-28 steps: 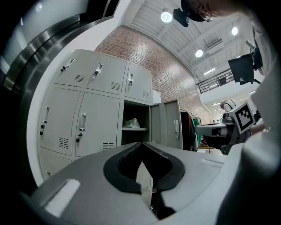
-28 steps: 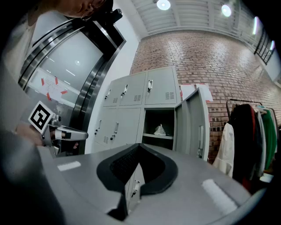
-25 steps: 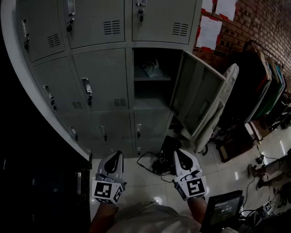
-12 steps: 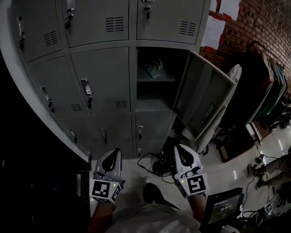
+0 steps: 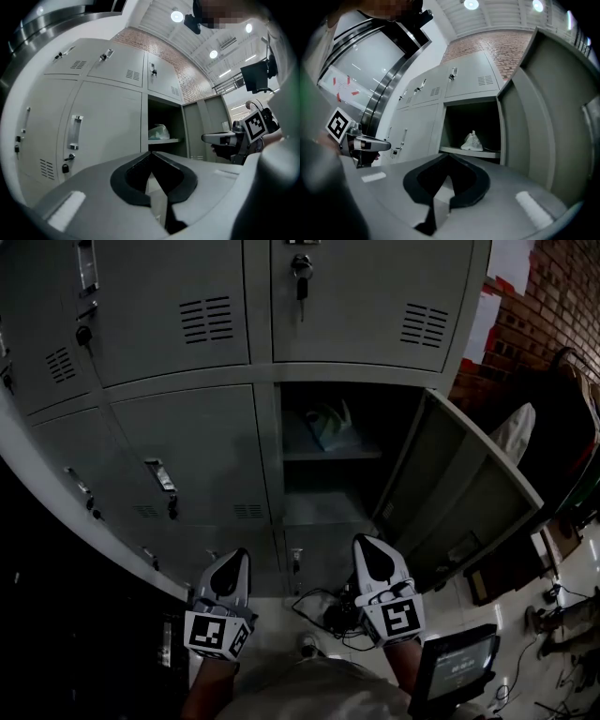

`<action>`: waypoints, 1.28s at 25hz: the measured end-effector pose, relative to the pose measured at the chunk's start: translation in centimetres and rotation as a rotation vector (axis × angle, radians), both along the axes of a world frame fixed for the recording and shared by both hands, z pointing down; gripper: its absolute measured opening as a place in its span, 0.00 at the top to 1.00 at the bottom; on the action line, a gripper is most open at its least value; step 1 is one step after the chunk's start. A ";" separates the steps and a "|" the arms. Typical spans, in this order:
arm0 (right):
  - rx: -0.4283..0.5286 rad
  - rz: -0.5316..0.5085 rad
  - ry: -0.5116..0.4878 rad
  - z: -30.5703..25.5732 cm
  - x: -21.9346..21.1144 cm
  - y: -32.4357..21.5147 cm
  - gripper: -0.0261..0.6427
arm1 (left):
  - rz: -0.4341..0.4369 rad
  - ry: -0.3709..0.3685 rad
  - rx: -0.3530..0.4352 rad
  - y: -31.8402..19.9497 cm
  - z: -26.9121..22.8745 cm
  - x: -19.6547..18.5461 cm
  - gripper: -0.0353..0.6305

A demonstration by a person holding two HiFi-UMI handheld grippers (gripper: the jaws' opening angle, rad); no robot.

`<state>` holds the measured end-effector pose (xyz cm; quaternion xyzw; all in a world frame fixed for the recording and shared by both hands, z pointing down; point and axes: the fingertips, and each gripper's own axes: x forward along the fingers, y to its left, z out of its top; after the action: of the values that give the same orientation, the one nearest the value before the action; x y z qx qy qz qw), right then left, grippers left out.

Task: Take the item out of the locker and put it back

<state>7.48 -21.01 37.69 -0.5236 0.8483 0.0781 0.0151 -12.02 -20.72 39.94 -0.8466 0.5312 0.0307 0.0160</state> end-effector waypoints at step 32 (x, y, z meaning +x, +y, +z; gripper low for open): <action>-0.071 0.061 0.100 -7.6 -1.0 -23.8 0.34 | 0.053 0.032 0.040 -9.8 -3.2 0.4 0.95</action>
<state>6.48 -44.84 30.13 -0.5447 0.8339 0.0745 -0.0485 -11.65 -30.49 36.75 -0.8592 0.5081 0.0553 0.0233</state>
